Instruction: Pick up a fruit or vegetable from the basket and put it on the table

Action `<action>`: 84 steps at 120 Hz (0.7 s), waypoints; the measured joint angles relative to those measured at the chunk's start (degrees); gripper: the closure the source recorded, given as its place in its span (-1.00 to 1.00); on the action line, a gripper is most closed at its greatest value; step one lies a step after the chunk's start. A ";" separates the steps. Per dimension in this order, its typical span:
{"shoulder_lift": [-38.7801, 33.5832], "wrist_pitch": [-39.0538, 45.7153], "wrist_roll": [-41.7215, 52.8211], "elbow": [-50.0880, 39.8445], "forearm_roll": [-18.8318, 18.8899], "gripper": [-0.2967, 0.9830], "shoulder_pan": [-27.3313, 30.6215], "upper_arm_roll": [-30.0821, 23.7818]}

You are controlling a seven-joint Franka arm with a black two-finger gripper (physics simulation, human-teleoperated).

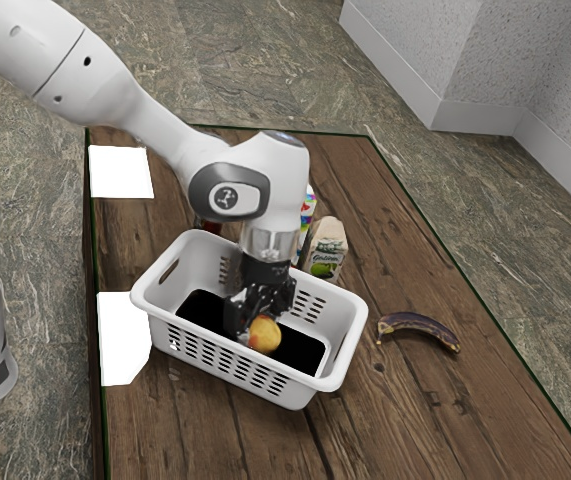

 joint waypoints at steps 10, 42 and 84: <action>-1.47 0.17 0.12 2.90 5.38 0.16 -0.24 -0.49; 5.39 -6.07 2.53 28.28 24.98 0.21 6.25 -0.49; 33.59 -11.18 13.08 60.36 35.11 0.16 5.18 1.64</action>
